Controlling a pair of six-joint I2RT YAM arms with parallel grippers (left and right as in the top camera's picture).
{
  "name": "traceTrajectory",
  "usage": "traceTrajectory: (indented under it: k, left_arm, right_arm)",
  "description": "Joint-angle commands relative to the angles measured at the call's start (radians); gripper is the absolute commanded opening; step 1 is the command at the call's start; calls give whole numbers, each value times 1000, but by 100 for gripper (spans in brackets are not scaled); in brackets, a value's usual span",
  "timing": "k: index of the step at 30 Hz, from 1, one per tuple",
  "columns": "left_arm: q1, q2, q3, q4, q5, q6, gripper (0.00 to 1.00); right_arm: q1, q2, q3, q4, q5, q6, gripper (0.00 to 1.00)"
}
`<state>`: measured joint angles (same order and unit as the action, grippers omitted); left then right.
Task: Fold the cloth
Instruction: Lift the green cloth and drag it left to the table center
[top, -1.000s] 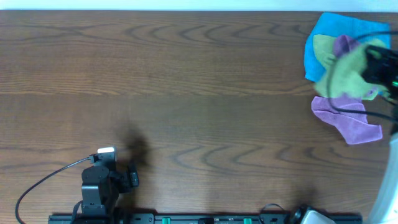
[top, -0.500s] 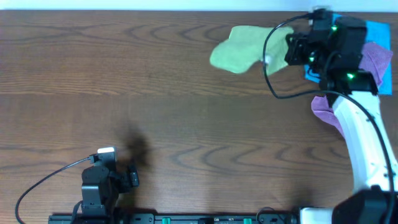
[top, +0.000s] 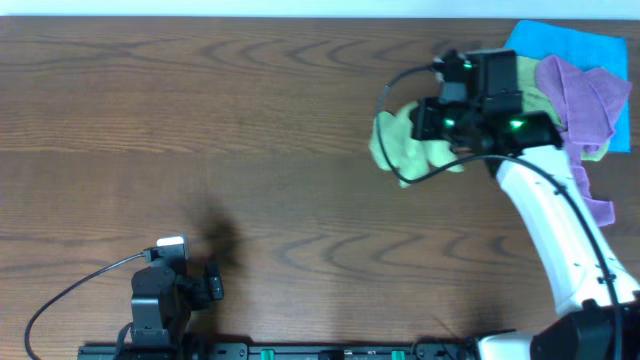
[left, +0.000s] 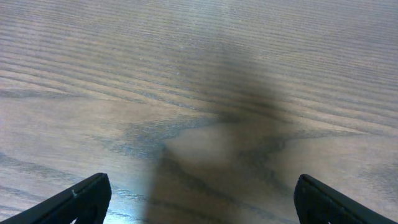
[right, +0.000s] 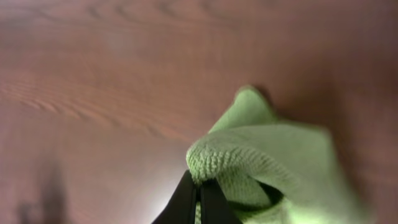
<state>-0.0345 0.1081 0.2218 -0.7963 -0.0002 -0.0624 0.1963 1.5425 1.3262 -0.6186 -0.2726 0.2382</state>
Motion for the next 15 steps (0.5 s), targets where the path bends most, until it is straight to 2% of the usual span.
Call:
traceTrajectory:
  k: [1,4,7,15]
  left_arm:
    - [2,-8,-36,-36,-7,6,95]
    - [2,-8,-36,-36,-7,6,95]
    - [2,-8,-36,-36,-7,6,95]
    - [2,-8,-36,-36,-7,6,95]
  right_arm:
    - [45,-9,0,106,179,23,1]
    - [51,-17,2,217,236,23,1]
    - [53,-42,2,233,235,24,2]
    - [72,-223,2,-149,250,160,2]
